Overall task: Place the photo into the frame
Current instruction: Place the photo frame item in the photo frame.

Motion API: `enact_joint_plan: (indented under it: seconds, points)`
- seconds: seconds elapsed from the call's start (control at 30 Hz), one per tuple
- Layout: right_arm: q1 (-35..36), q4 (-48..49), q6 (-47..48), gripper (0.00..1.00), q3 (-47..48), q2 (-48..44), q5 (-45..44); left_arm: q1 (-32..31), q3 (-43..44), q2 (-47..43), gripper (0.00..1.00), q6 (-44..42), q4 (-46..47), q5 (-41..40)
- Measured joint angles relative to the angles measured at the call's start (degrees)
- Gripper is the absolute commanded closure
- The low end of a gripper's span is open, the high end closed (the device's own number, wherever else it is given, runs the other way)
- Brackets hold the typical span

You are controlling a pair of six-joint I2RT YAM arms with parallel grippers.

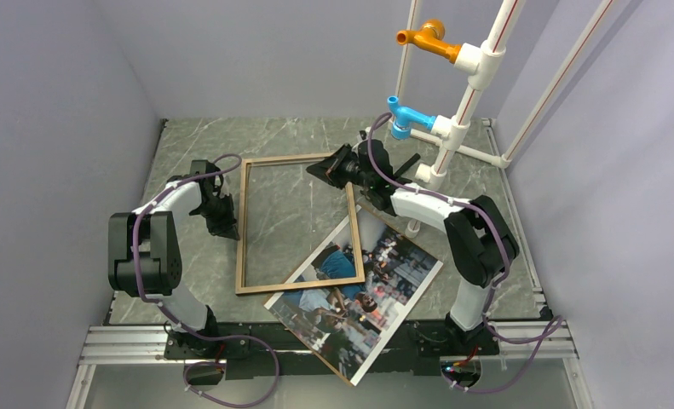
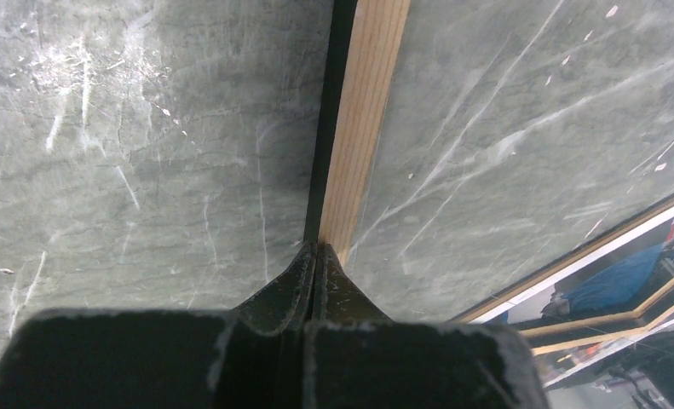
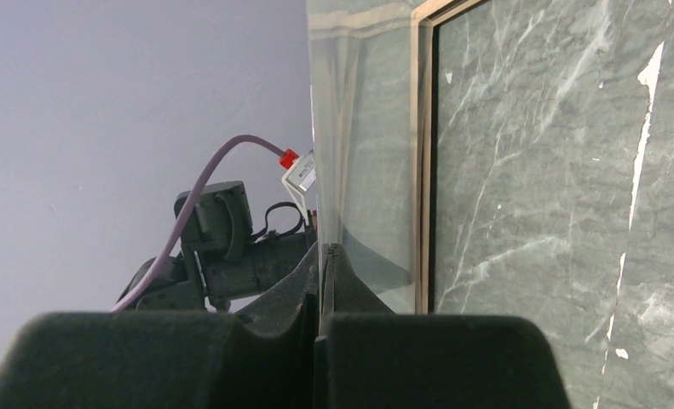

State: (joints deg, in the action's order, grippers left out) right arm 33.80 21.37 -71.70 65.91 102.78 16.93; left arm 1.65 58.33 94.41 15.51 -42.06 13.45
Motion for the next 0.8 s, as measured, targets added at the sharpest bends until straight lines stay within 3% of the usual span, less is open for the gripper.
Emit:
enact_joint_plan:
  seconds: [0.47, 0.8]
  points:
    - [0.0, 3.2, -2.4, 1.00, -0.6, 1.0, 0.2, -0.2, 0.1, 0.0, 1.00, 0.0, -0.2, -0.3]
    - [0.0, 6.3, -4.3, 1.00, -6.0, 1.0, -1.5, -0.3, 0.1, 0.0, 1.00, 0.0, -0.2, -0.5]
